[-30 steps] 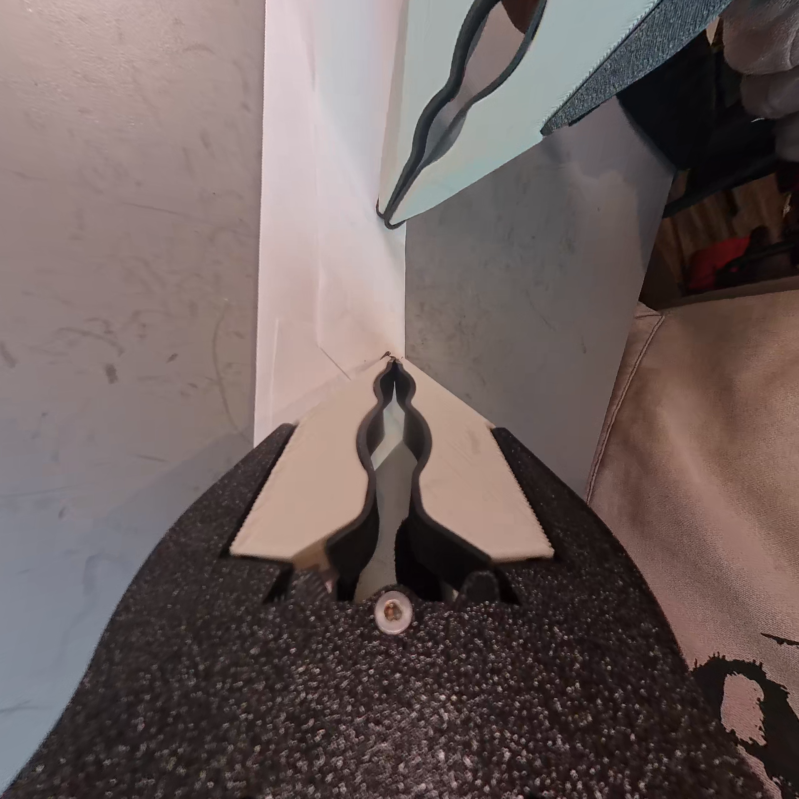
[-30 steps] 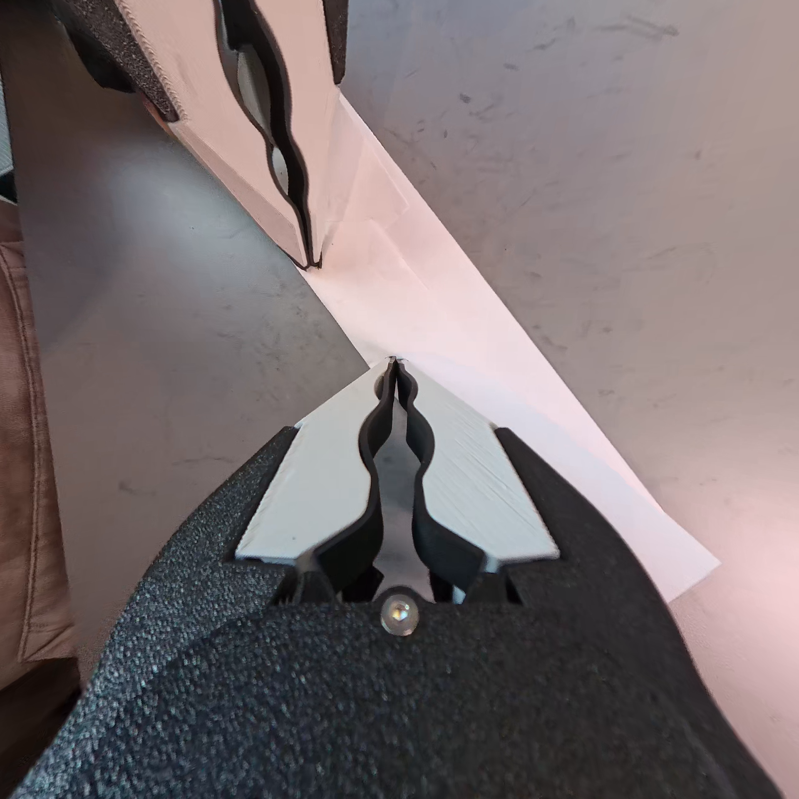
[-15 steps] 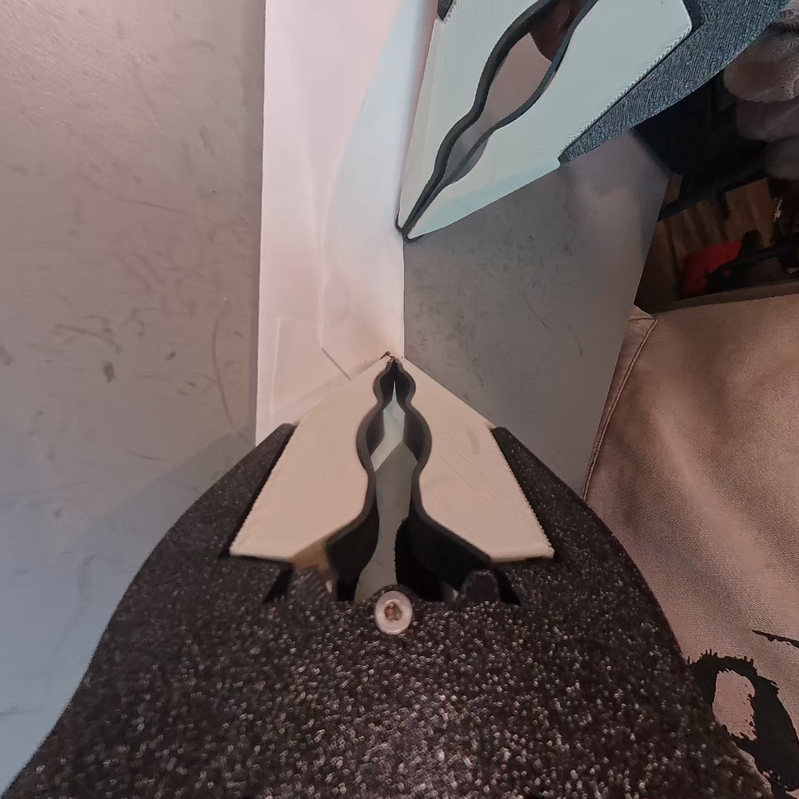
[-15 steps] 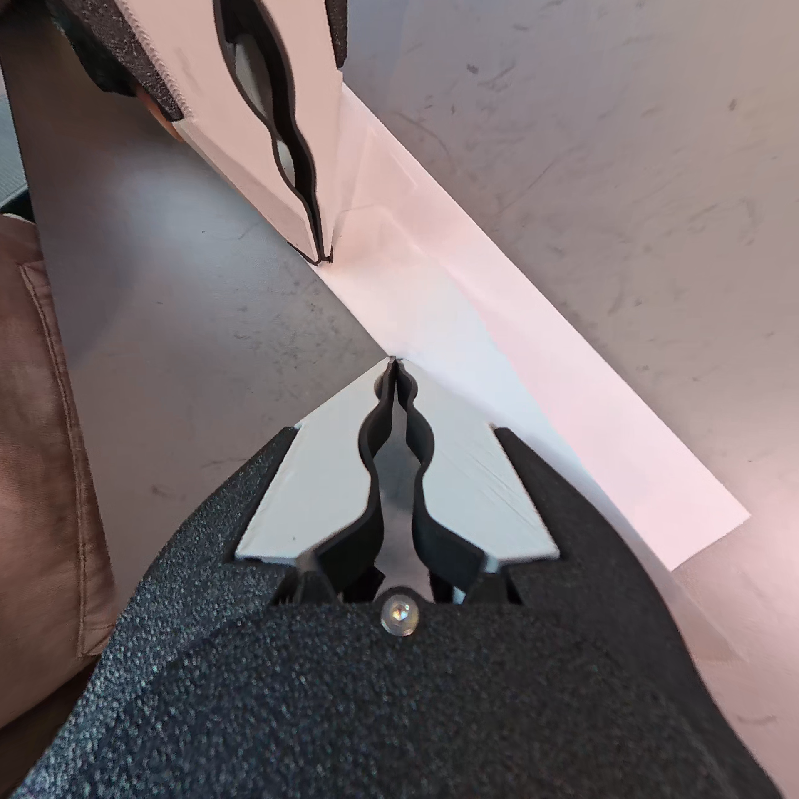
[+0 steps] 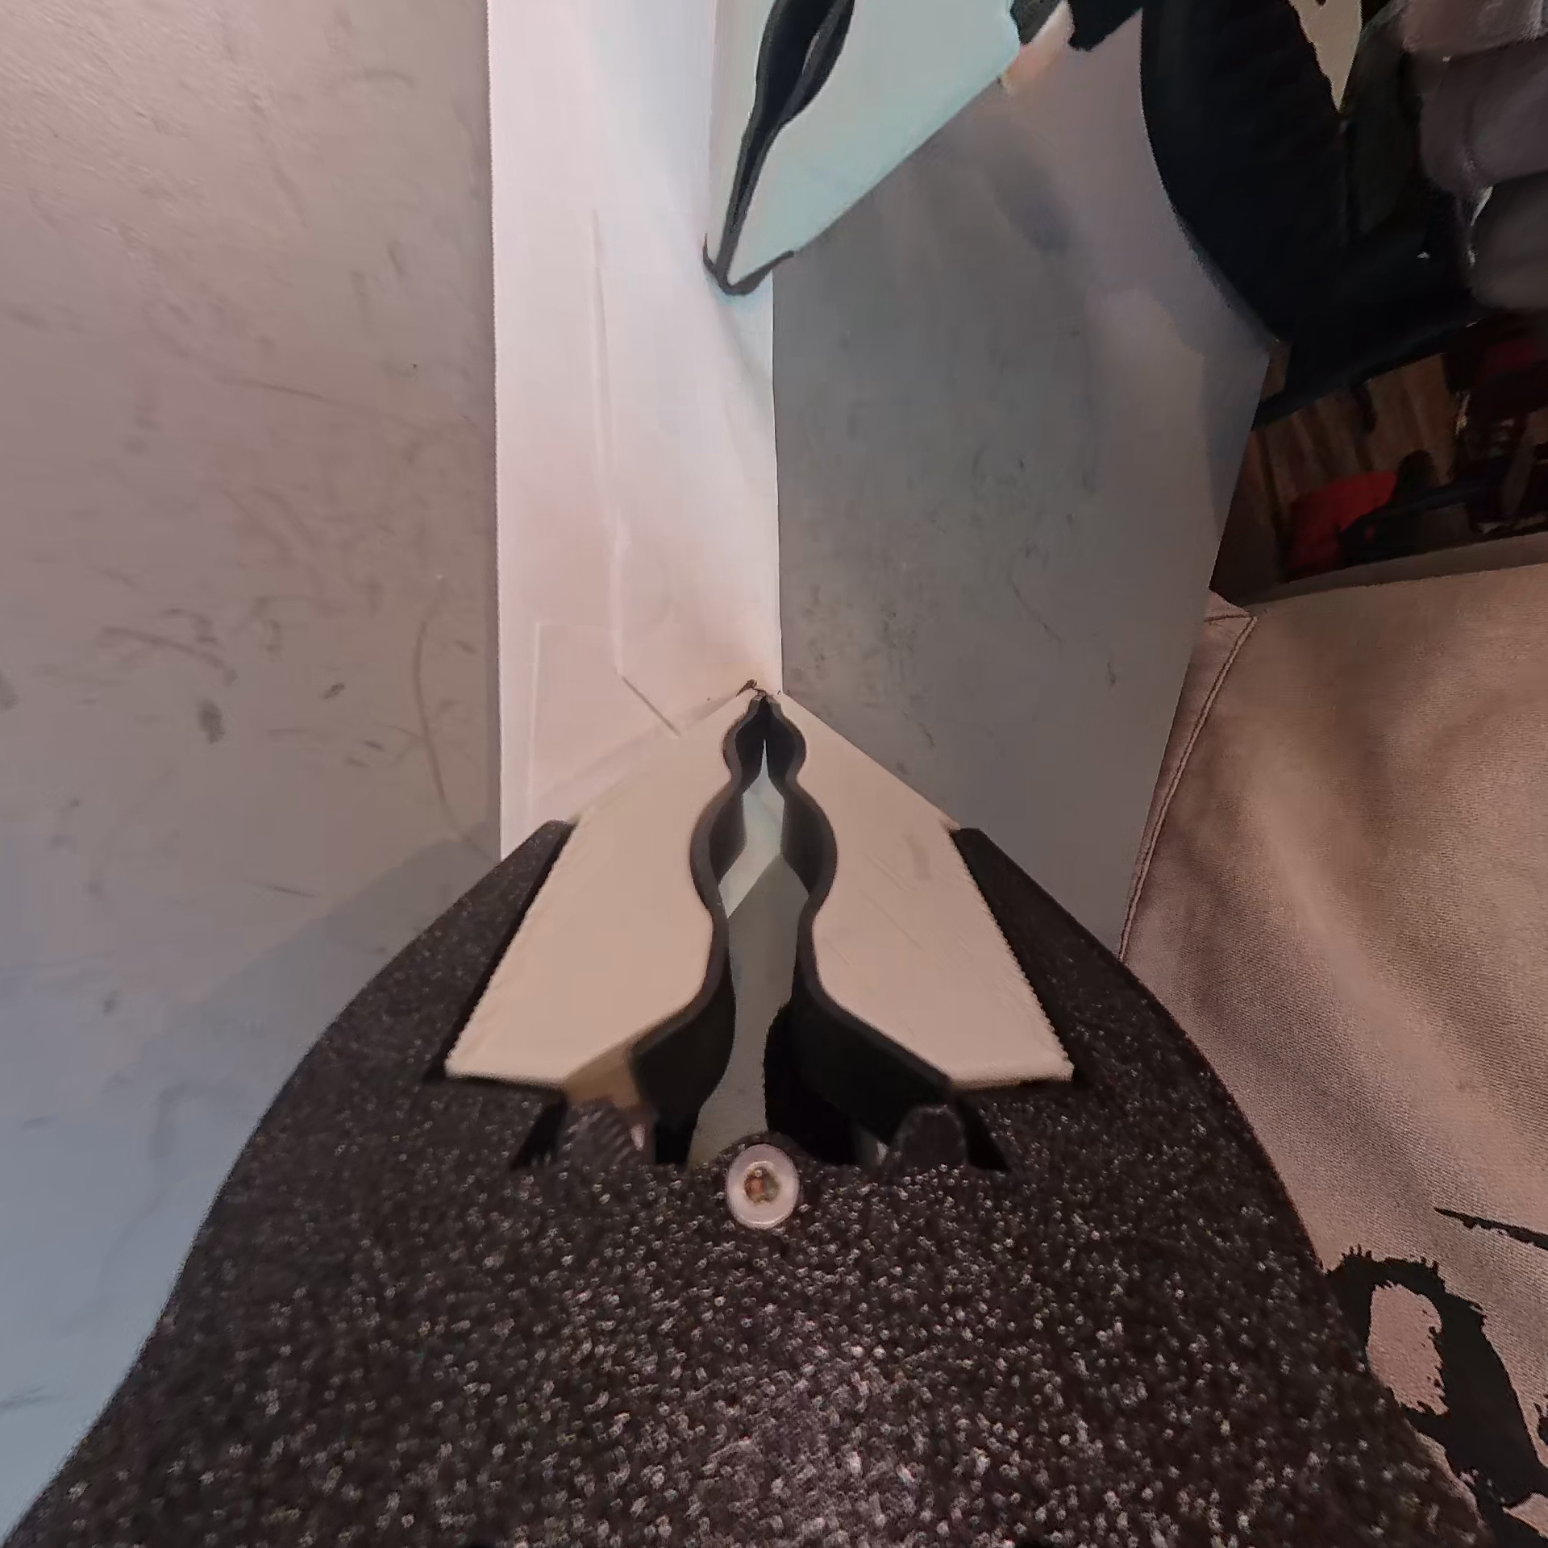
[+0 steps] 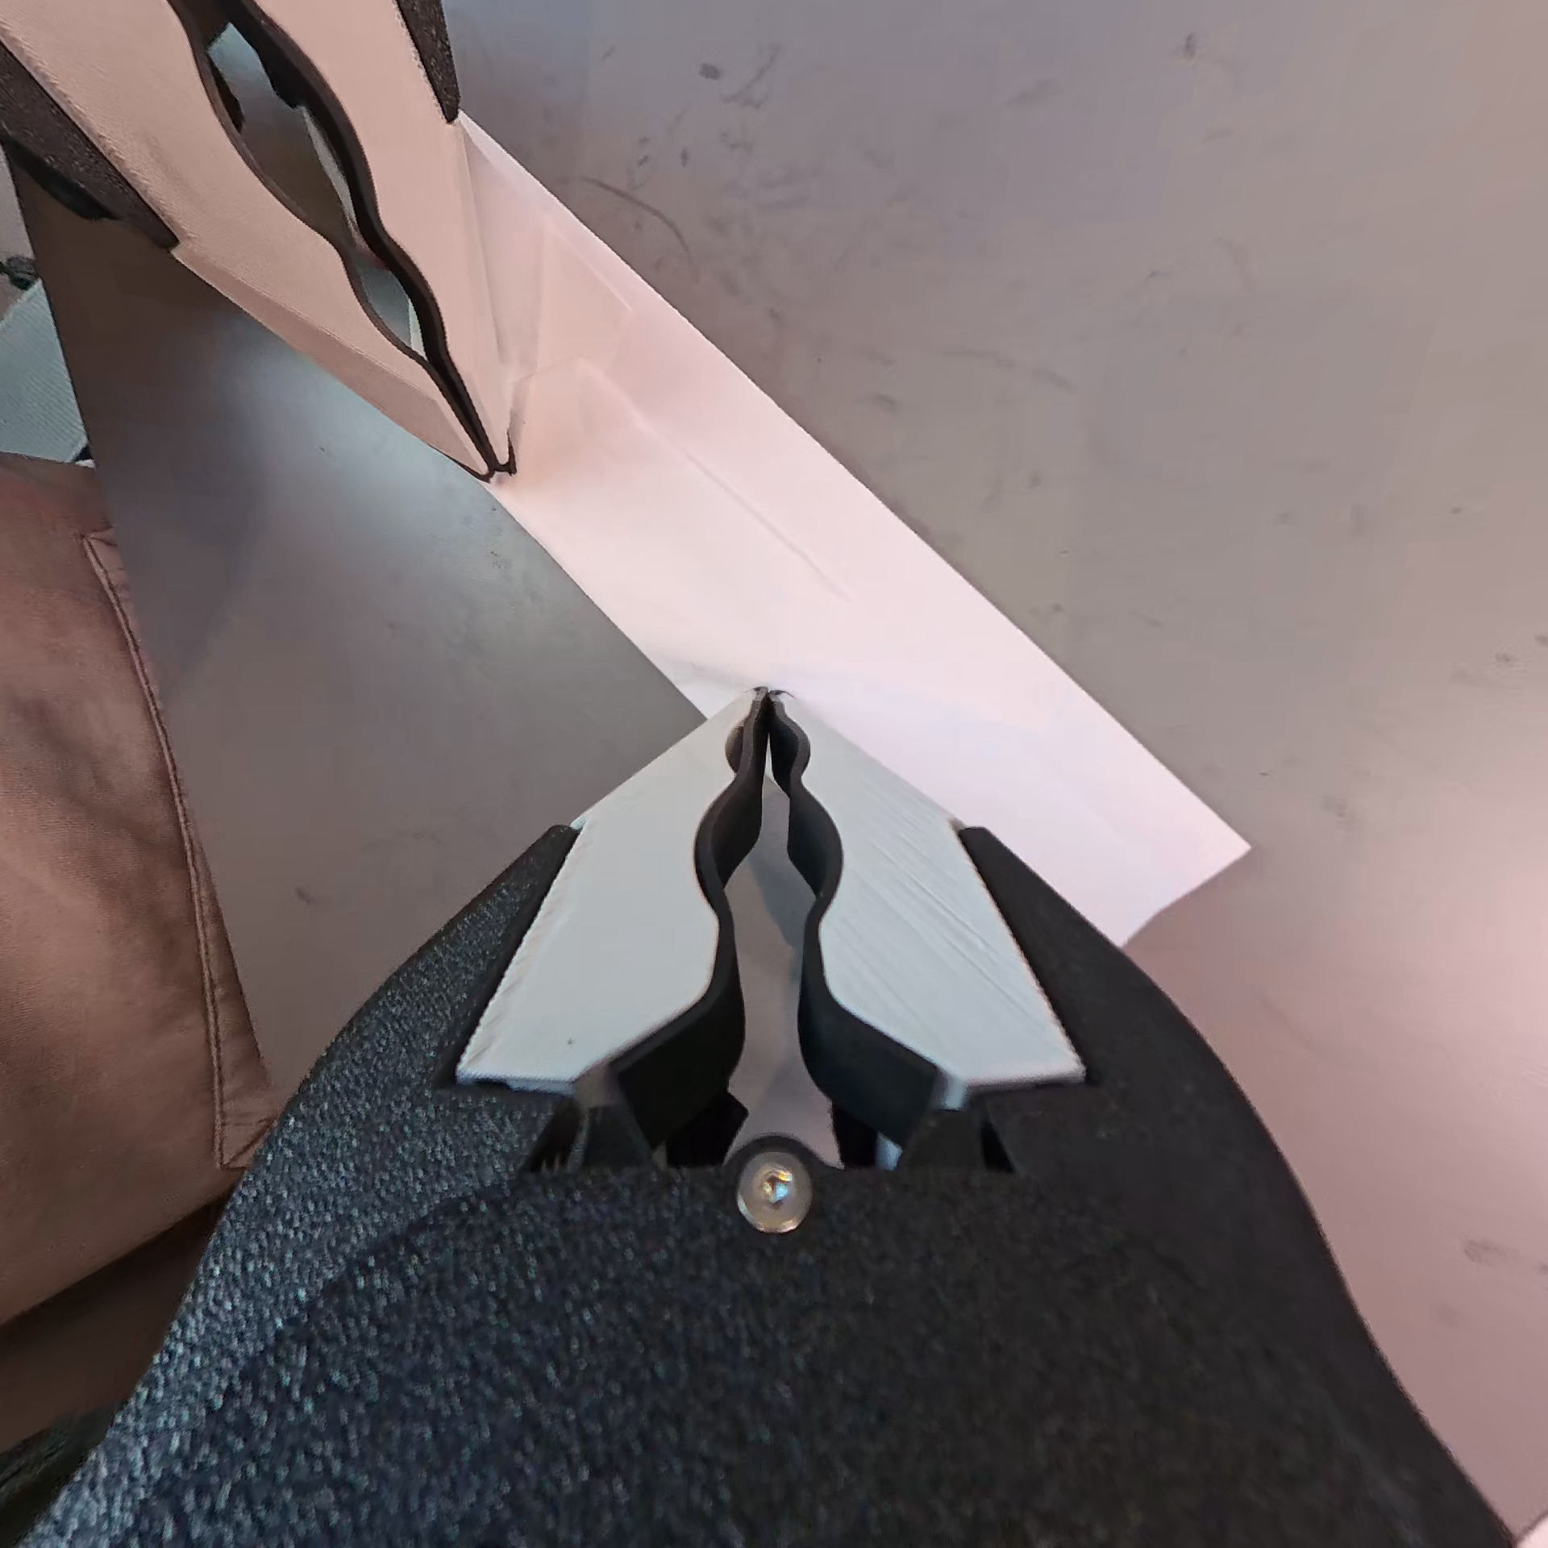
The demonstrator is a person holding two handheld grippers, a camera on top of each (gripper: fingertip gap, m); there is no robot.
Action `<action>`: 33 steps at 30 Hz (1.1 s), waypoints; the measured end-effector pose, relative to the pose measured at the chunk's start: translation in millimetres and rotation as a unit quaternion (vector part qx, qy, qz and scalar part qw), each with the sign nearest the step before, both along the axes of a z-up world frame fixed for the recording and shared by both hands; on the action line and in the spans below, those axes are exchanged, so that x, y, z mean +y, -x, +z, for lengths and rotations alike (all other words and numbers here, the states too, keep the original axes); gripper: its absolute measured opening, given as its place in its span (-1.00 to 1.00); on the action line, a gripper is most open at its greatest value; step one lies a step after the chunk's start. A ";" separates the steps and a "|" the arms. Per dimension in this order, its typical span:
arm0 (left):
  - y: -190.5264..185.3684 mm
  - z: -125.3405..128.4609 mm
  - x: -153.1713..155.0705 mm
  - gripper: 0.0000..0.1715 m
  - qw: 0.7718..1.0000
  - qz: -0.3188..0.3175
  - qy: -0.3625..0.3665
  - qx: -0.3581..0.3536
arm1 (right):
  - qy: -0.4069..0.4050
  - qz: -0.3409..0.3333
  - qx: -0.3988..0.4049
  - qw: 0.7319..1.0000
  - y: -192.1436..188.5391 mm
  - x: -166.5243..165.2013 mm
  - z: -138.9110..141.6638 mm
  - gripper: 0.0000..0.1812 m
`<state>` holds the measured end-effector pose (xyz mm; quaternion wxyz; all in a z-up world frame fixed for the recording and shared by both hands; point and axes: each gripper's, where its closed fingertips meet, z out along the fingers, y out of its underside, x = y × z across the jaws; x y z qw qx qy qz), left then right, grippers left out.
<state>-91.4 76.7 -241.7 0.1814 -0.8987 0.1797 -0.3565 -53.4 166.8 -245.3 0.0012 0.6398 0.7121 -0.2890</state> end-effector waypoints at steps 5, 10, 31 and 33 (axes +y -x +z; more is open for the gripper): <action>-0.1 0.2 0.3 -1.00 1.000 0.002 0.001 -0.001 | -0.023 -0.005 0.031 0.999 -2.0 12.1 4.6 -1.00; -0.1 0.3 0.5 -1.00 1.000 0.002 0.001 -0.003 | -0.023 0.037 0.069 0.997 -4.2 -17.4 20.4 -1.00; 0.6 0.5 1.6 -1.00 1.000 0.001 0.006 -0.011 | 0.026 0.045 0.002 0.999 -6.8 -9.8 -0.1 -1.00; 0.7 0.6 1.8 -1.00 1.000 0.002 0.009 -0.015 | 0.034 0.042 -0.001 0.999 -7.4 -4.9 -0.2 -1.00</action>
